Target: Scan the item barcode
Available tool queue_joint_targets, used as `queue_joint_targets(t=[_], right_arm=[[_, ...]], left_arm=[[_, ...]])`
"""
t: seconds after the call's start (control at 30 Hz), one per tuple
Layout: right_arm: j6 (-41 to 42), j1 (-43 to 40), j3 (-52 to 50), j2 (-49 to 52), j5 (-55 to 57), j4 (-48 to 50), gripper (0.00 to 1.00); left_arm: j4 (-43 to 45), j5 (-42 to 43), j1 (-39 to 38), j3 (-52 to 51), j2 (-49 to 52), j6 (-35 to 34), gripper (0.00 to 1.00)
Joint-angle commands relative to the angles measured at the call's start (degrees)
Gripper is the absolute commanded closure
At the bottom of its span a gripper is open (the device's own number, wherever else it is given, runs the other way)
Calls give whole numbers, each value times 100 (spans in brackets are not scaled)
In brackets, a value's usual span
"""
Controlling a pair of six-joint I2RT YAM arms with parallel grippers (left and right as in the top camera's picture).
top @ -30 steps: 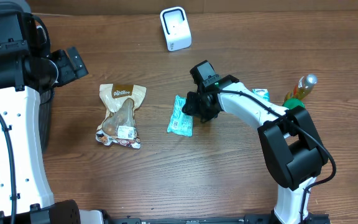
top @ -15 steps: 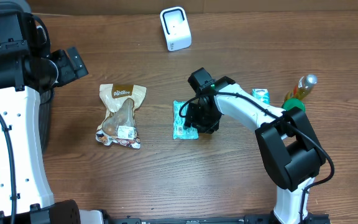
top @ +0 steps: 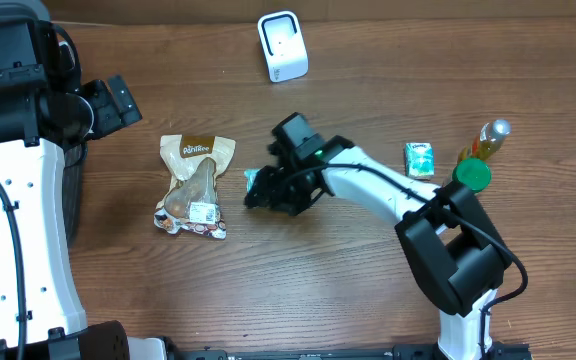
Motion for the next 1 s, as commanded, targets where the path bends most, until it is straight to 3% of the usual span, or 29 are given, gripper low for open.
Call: queue_joint_targets(t=[0.0,0.17,0.43,0.83,0.97], right_arm=[[-426,-39,404,-153,-9,-223,46],[-1075,-540,962,-450,459,-1069,45],[-1073,-1598,820,-446,461,-1703,43],[-1038,-1303,-398,-435,608,-404,42],[-682,-1303,-625,-433,605,-42,43]], left_arm=[[-4,2,-13,42,7,66,1],[-2,2,-13,42,7,66,0],[-4,2,-13,42,7,66,0],[-4,2,-13,42,7,66,0],[-2,2,-13,42,7,66,0]])
